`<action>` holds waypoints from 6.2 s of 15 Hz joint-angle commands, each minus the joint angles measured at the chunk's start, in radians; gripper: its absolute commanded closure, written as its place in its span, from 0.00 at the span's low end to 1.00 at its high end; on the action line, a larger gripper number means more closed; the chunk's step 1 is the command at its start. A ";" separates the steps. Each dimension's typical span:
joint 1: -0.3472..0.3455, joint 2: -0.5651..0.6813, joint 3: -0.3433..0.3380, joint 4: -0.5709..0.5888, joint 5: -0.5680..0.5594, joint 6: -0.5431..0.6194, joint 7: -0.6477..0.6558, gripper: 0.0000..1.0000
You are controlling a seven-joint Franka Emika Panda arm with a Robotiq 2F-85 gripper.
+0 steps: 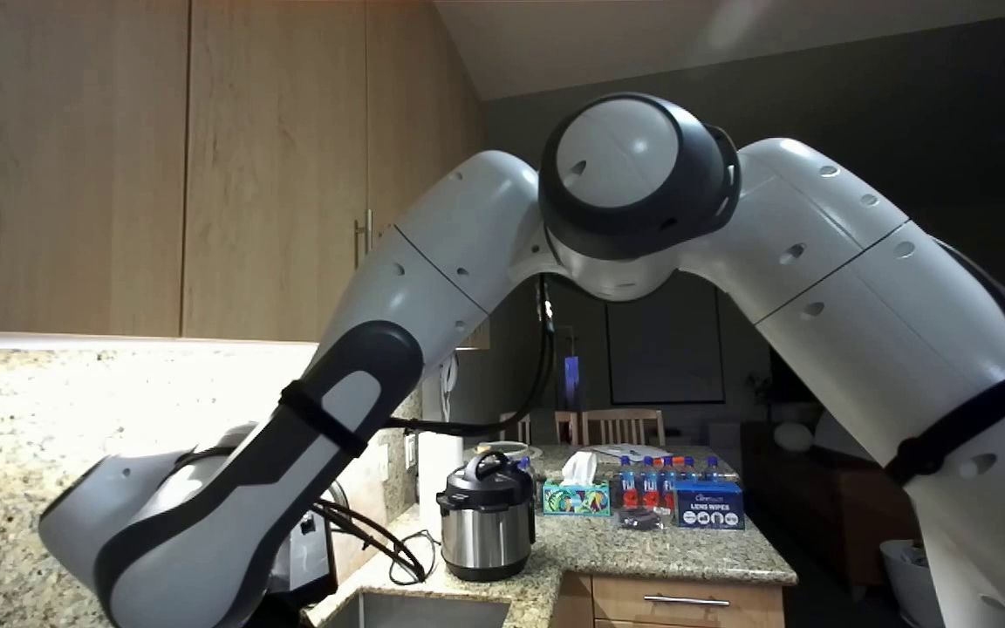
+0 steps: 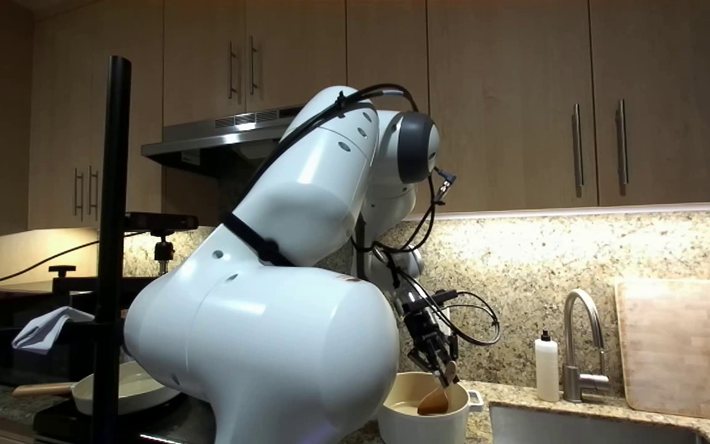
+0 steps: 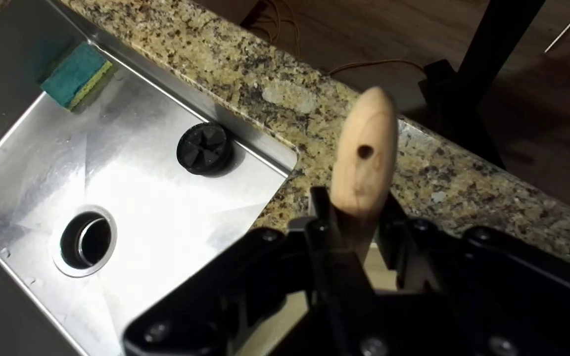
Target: Pick up the cooking stick and stir in the pot
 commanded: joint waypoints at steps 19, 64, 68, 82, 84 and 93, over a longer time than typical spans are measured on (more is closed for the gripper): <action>-0.016 -0.064 0.020 -0.123 -0.012 -0.003 -0.019 0.91; 0.051 -0.025 0.054 -0.055 -0.054 -0.038 0.014 0.91; 0.037 -0.055 0.040 -0.102 -0.072 -0.026 0.022 0.91; 0.022 -0.048 0.049 -0.139 -0.100 0.019 0.059 0.91; 0.026 -0.029 0.054 -0.114 -0.084 0.012 0.068 0.91; 0.013 0.022 0.039 -0.011 -0.035 0.017 0.072 0.91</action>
